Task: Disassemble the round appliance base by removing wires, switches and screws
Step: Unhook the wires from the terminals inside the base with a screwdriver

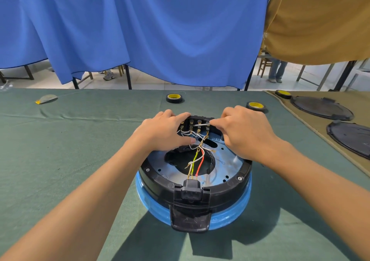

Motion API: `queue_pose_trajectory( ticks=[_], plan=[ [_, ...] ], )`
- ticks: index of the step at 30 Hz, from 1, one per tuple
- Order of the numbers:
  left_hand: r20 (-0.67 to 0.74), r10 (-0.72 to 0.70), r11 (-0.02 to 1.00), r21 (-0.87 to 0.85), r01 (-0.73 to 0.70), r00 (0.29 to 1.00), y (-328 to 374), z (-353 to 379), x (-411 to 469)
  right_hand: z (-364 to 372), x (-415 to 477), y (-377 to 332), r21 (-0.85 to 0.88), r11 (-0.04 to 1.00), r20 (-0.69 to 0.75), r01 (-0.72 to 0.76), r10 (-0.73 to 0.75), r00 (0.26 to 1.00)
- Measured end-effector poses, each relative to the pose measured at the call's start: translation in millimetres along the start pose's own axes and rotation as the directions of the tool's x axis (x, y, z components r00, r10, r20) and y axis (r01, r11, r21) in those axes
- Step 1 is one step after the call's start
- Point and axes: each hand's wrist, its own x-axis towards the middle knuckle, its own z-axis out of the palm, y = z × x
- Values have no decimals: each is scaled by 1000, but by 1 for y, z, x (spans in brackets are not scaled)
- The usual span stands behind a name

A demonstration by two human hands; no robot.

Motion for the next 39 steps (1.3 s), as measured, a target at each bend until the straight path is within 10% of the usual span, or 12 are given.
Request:
queue_pose_trajectory(
  ticks=[39],
  plan=[
    [16, -6, 1000, -13, 6, 1000, 1, -1, -1, 4, 10, 8, 125, 992, 52, -22, 16, 999]
  ],
)
